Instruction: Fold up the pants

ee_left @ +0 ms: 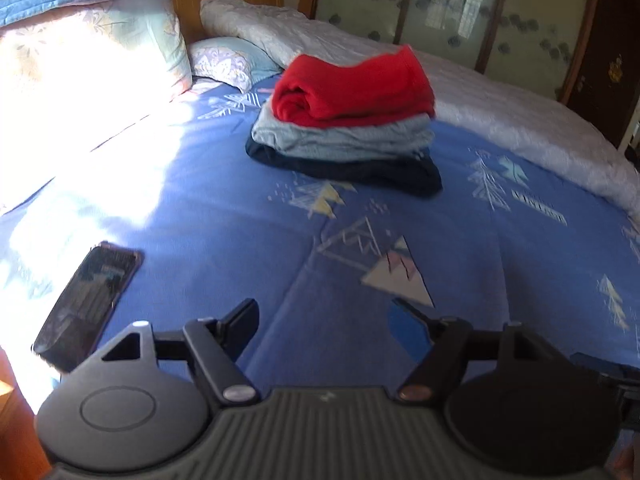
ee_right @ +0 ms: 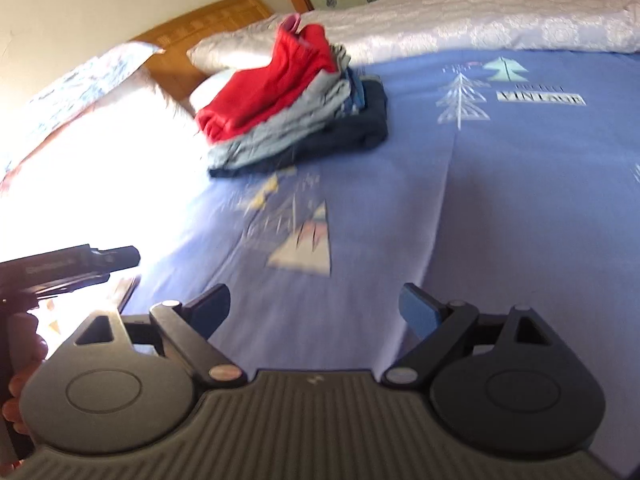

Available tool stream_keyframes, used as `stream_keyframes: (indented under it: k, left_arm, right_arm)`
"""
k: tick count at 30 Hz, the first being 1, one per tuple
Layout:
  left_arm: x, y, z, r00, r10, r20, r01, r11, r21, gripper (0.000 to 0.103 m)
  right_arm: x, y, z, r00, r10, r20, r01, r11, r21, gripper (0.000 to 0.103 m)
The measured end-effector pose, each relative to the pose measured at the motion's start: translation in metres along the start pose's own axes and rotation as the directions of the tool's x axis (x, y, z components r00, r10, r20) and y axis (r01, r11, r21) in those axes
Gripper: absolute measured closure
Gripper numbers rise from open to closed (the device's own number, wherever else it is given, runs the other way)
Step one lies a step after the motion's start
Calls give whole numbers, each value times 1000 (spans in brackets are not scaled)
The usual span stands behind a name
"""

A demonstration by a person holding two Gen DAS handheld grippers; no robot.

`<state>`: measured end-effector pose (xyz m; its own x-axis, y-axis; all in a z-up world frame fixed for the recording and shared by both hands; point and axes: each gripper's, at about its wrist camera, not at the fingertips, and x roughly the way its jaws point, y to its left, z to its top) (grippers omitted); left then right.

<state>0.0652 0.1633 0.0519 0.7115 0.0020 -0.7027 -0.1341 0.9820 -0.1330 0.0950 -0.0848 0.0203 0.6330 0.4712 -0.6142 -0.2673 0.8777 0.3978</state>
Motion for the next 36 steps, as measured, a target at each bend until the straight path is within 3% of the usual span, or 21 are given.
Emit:
stream_keyframes:
  k: [4, 8, 11, 15, 21, 36]
  left_arm:
    - [-32, -20, -32, 1000, 6, -7, -6, 1000, 26, 27]
    - [-57, -27, -34, 999, 19, 30, -20, 999, 45, 20]
    - [-77, -29, -32, 995, 45, 88, -48, 998, 38, 9]
    - [-93, -36, -35, 992, 48, 117, -54, 997, 54, 3]
    - [-88, -48, -42, 993, 39, 111, -53, 991, 121, 0]
    - [-78, -48, -45, 992, 88, 92, -100, 987, 129, 0]
  right_arm:
    - [-32, 12, -25, 1000, -16, -10, 16, 1000, -19, 10]
    - [-59, 23, -39, 998, -49, 25, 50, 996, -68, 9]
    - [-75, 25, -45, 998, -46, 42, 47, 998, -37, 8]
    - [-91, 33, -51, 995, -53, 86, 56, 998, -35, 6]
    - [-92, 37, -65, 994, -56, 95, 58, 998, -17, 4]
    - [-84, 35, -72, 994, -80, 68, 79, 997, 16, 4]
